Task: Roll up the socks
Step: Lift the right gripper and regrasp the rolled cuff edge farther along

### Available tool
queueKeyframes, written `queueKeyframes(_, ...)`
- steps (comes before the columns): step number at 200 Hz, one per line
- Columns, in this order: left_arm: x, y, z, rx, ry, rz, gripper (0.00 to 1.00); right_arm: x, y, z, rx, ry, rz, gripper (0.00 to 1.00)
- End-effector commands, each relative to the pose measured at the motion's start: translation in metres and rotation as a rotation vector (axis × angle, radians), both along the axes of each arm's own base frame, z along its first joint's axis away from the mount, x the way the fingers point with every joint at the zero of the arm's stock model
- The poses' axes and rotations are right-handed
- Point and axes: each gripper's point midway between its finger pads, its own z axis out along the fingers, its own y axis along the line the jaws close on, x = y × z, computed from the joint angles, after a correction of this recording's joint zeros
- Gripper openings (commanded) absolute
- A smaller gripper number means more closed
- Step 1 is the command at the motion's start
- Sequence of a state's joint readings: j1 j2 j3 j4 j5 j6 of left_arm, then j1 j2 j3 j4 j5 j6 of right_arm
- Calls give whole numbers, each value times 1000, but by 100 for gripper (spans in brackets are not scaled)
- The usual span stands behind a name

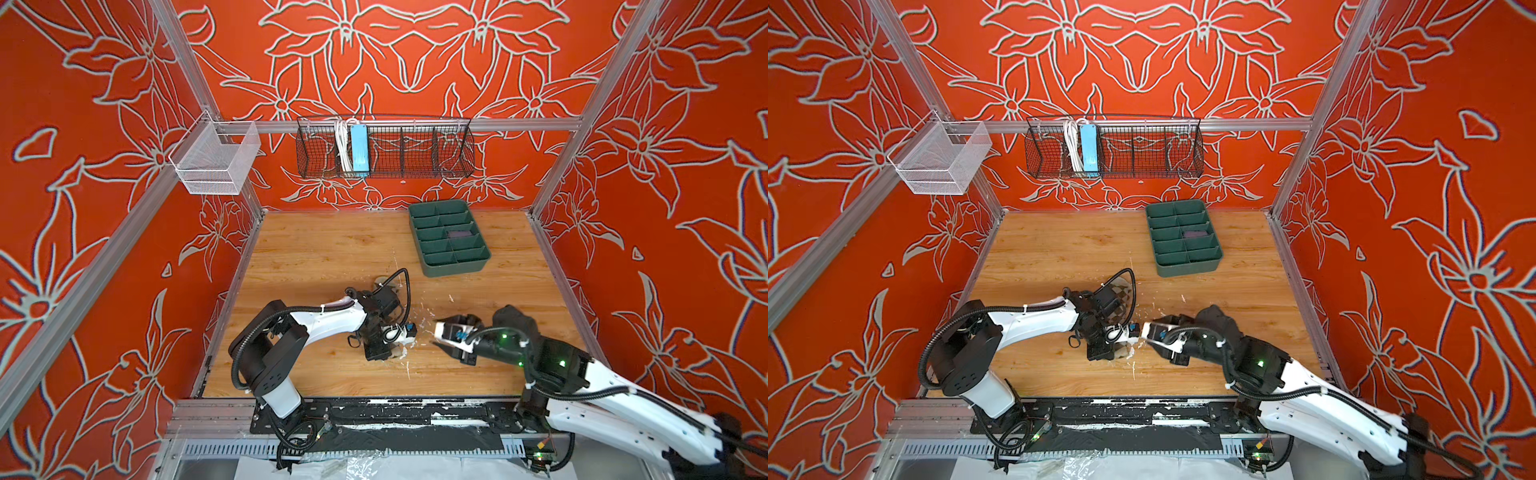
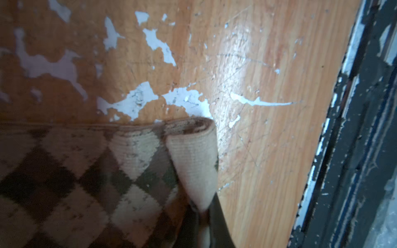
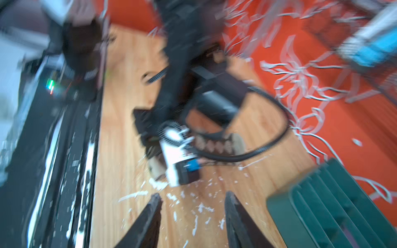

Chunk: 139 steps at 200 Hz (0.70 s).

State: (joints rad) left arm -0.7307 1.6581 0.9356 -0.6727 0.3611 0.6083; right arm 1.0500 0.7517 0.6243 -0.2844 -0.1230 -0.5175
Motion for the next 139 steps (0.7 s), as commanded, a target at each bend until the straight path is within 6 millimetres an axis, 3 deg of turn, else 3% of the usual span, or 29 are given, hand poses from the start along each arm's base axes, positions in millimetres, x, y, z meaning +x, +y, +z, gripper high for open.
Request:
queueKeyframes(1,-18,7,-2,16,127,20,1,3,15,-50,-245,-221,68,51)
queueKeyframes(21,-17,7,-2,10,126,30,2,9,40,-81,-333,-322,83,52)
queueKeyframes(45,-17,8,-3,10,130,33,2,15,68,-113,-361,-321,103,53)
queueKeyframes(97,-16,8,-3,12,127,36,3,27,96,-164,-429,-291,106,51)
queueKeyframes(117,-15,7,-1,8,124,37,4,29,98,-178,-466,-269,116,43)
queueKeyframes(139,-8,10,0,21,79,50,5,23,96,-186,-505,-223,150,19)
